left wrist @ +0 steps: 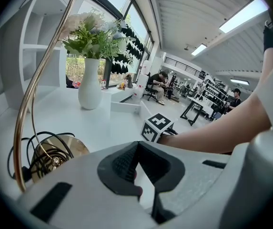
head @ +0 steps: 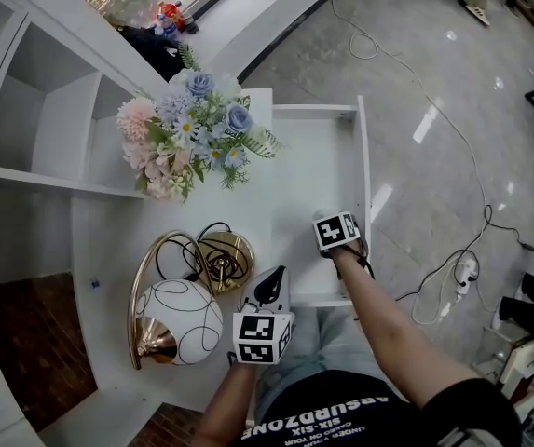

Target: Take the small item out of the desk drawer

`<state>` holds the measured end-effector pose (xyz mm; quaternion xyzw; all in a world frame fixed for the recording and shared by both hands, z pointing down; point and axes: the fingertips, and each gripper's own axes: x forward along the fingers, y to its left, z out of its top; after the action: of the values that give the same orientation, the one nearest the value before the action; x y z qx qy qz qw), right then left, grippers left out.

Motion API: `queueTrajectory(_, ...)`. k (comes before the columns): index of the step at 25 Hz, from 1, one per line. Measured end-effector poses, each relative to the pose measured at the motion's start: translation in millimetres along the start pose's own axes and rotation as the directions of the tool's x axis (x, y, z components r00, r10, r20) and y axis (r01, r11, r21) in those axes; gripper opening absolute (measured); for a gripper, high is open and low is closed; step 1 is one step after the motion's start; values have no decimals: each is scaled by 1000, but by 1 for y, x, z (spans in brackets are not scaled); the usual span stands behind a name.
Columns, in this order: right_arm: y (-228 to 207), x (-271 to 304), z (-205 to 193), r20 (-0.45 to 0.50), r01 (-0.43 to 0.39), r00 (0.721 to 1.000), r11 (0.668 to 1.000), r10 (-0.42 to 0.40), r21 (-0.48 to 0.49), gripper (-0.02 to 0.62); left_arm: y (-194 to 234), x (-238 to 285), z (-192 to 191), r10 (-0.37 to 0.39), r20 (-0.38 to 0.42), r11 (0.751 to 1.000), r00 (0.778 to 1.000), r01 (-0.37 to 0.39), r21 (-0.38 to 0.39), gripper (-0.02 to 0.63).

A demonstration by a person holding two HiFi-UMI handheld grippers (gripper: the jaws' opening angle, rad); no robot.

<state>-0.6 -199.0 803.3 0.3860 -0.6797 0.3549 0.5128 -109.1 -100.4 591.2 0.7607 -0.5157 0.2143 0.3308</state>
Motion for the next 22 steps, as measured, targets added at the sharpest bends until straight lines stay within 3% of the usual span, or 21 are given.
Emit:
queueTrajectory(14,7,-23,4,34,-26,999,1000,26,11,121,-6,-7,0,-5,-3,1000,1000,5,22,5)
queueTrajectory(18,0,-35,-2,16,8,1000,1000,-9,22,121,-10,-9,0,-5,-5,999,1000,6,39,5)
queueTrajectory(22,6,-45,7,66,-27,998,999,25,27,121,-15,-13,3,-7,0,998,1000,7,58,5)
